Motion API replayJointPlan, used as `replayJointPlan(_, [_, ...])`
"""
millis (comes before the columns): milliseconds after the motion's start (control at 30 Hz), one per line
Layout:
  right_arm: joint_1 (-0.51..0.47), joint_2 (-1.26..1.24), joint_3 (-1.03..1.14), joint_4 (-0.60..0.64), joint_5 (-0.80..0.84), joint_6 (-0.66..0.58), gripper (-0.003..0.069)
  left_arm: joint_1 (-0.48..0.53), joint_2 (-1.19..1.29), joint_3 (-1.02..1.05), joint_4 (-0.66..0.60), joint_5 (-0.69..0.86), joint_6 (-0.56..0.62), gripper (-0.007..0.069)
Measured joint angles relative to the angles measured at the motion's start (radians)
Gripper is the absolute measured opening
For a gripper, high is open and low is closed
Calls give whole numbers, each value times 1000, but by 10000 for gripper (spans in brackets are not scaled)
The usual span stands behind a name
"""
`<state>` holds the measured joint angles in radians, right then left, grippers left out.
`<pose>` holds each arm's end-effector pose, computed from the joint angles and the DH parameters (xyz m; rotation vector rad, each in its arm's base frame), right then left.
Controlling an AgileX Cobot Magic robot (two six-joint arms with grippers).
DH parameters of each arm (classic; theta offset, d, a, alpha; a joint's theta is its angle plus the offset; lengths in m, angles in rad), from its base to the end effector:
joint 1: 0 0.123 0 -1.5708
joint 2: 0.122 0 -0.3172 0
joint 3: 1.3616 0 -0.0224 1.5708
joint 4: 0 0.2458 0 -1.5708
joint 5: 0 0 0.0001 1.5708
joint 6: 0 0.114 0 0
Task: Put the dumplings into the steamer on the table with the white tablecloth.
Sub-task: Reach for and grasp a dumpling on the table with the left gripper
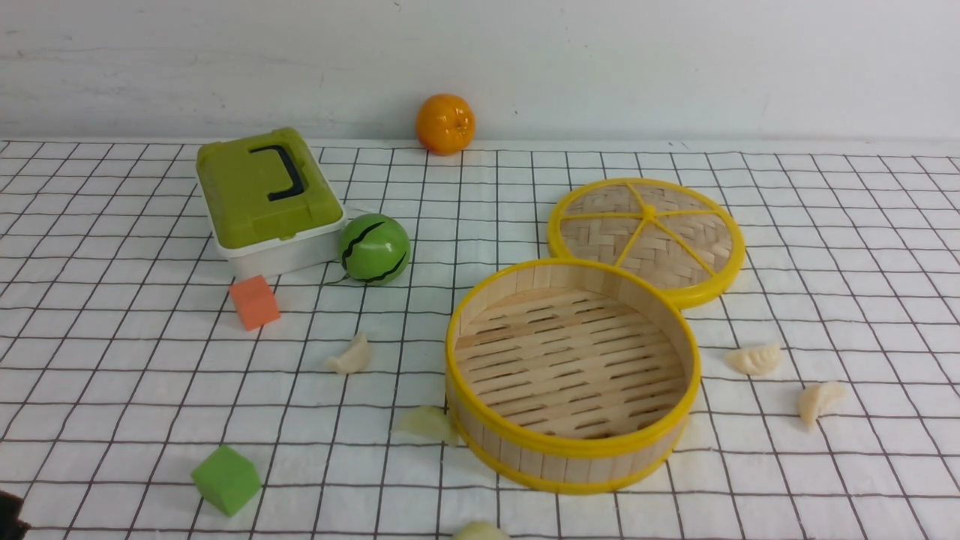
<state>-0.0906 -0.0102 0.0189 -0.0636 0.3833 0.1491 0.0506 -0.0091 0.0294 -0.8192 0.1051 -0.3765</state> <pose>0.0364 -0.0060 0.1658 0.1855 1.8657 -0.0226 0.0426 -0.0067 0.1969 -0.9137 1.3837 -0.9448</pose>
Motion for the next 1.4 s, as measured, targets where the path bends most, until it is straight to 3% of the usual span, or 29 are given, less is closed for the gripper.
replayJointPlan(133, [0, 0, 0, 0, 0, 0, 240, 0, 0, 0, -231, -32, -20, 239])
replayJointPlan(367, [0, 0, 0, -72, 4, 0, 240, 0, 0, 0, -296, -25, -30, 239])
replayJointPlan(500, [0, 0, 0, -121, 3, 11, 240, 0, 0, 0, -333, 62, -14, 239])
replayJointPlan(600, [0, 0, 2, -51, -19, 69, 240, 0, 0, -34, -333, 145, 88, 239])
replayJointPlan(767, [0, 0, 8, 207, -126, 301, 240, 0, 4, -193, -320, 278, 415, 230])
replayJointPlan(833, [0, 0, 8, 264, -146, 351, 240, 0, 19, -227, -308, 313, 462, 217])
replayJointPlan(933, [0, 0, 8, 415, -187, 487, 240, 0, 176, -357, -202, 463, 534, 116])
replayJointPlan(1000, [0, 0, 8, 444, -190, 507, 240, 0, 245, -407, -137, 519, 542, 71])
replayJointPlan(1033, [0, 0, 8, 463, -192, 520, 240, 0, 351, -492, -52, 612, 545, 4])
replayJointPlan(1067, [0, 0, 8, 466, -192, 520, 240, 0, 397, -532, 7, 655, 548, -13])
replayJointPlan(1267, [0, 0, 8, 479, -200, 521, 240, -63, 700, -806, 292, 912, 538, -13])
replayJointPlan(1400, [6, 0, 8, 480, -207, 495, 240, -139, 837, -918, 409, 984, 501, -13])
